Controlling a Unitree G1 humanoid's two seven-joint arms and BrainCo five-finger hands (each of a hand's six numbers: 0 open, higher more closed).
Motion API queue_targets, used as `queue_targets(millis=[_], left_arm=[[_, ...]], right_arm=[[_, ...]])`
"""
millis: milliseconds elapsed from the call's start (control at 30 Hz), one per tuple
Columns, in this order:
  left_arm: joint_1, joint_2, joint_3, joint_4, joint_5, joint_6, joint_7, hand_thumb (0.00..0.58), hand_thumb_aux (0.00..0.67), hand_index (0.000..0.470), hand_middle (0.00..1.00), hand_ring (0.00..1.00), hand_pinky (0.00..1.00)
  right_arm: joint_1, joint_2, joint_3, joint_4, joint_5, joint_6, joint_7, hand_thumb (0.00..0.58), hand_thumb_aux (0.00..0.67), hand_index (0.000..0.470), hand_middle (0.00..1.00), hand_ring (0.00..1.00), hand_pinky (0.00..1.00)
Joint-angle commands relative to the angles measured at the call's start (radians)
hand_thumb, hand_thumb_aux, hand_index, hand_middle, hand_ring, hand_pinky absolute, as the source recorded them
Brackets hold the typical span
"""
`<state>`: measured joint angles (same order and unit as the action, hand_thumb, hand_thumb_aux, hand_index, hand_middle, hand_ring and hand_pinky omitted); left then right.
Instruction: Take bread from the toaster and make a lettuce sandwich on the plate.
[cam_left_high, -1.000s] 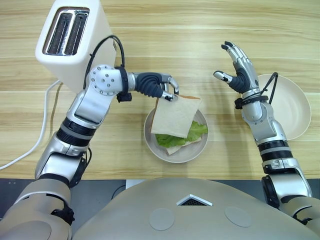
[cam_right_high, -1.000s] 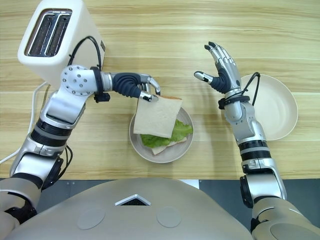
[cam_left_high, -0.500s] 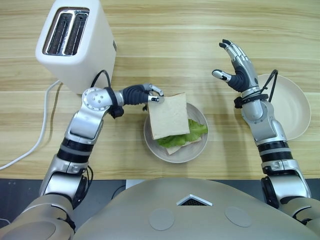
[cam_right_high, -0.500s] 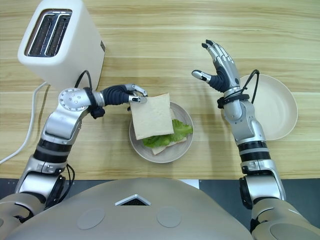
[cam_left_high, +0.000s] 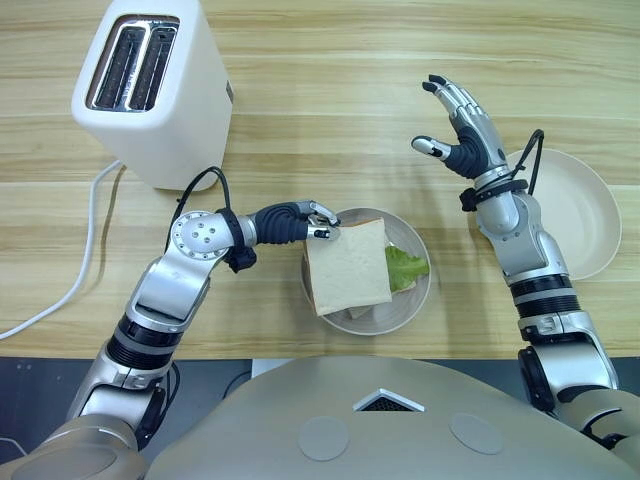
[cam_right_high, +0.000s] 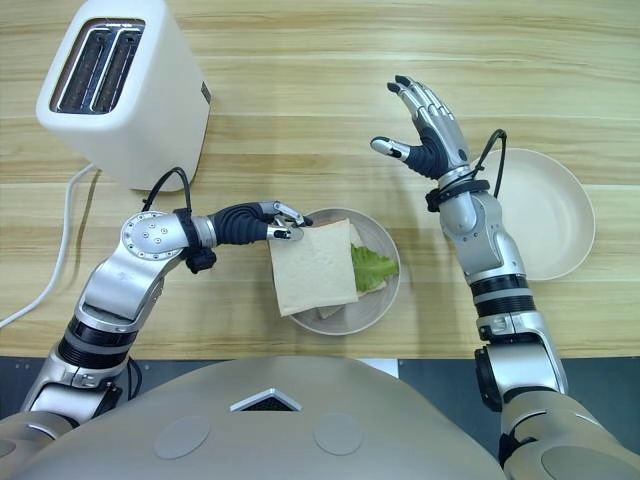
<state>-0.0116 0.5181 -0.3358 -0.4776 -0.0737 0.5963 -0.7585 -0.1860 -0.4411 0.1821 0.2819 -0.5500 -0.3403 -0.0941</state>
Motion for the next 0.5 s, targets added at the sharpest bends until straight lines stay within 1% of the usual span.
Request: queue_targets(millis=[33, 200, 500], left_arm=[[-0.029, 0.020, 0.006, -0.060, 0.008, 0.018, 0.020, 0.580, 0.670, 0.470, 0.00, 0.00, 0.00], [-0.061, 0.020, -0.016, -0.055, 0.027, -0.013, 0.034, 0.580, 0.670, 0.470, 0.00, 0.00, 0.00], [-0.053, -0.018, -0.095, -0.055, 0.063, 0.000, 0.094, 0.580, 0.670, 0.470, 0.00, 0.00, 0.00]], right_arm=[[-0.021, 0.010, 0.017, 0.027, 0.000, 0.002, 0.014, 0.000, 0.000, 0.000, 0.00, 0.00, 0.00], [-0.030, 0.014, 0.029, 0.041, -0.003, -0.003, 0.015, 0.000, 0.000, 0.000, 0.00, 0.00, 0.00], [-0.042, 0.022, 0.050, 0.050, -0.005, -0.004, 0.020, 0.000, 0.000, 0.000, 0.00, 0.00, 0.00]])
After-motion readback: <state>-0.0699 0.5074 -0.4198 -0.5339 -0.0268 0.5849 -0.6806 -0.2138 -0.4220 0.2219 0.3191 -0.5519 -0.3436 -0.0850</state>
